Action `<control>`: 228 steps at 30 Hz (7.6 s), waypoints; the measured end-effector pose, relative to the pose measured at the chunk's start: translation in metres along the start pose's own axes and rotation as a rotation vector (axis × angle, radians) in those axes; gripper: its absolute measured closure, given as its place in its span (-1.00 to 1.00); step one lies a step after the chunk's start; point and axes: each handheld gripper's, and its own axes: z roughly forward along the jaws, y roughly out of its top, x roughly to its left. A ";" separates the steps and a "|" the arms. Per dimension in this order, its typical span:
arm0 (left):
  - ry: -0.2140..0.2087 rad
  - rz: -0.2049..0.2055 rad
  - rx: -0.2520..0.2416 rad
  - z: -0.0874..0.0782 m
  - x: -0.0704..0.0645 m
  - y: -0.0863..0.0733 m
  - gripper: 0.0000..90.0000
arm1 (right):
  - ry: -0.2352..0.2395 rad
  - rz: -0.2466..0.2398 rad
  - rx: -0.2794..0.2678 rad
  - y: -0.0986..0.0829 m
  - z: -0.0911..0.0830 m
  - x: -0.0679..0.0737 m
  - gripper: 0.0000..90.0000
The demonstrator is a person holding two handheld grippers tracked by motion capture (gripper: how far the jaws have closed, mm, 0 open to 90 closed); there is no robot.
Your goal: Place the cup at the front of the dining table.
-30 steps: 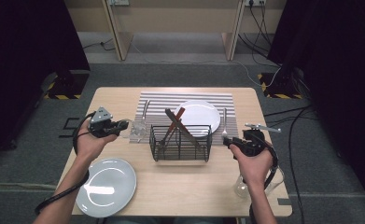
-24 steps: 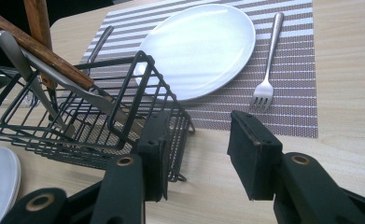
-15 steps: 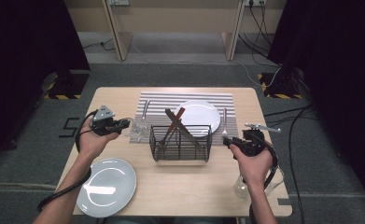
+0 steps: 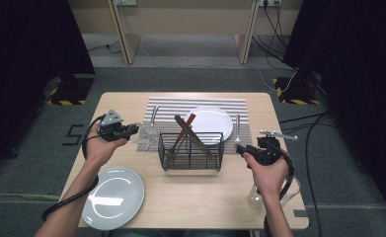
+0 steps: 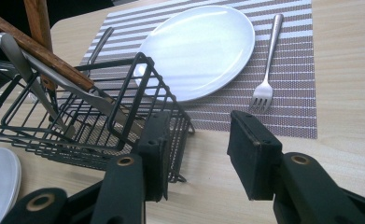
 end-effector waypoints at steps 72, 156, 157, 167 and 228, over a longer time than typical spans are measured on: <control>-0.001 -0.022 0.026 0.042 0.003 0.015 0.80 | -0.001 0.008 -0.012 0.001 -0.002 -0.004 0.31; -0.005 -0.024 0.092 0.082 0.004 0.026 0.80 | -0.002 0.013 -0.015 0.001 -0.002 -0.008 0.32; -0.006 -0.024 0.092 0.082 0.004 0.026 0.80 | -0.002 0.015 -0.015 0.001 -0.002 -0.008 0.32; -0.011 -0.022 0.100 0.086 0.003 0.027 0.80 | -0.002 0.015 -0.013 0.001 -0.002 -0.008 0.32; -0.029 0.020 0.183 0.105 -0.008 0.027 0.80 | -0.001 0.017 -0.012 0.001 -0.002 -0.008 0.33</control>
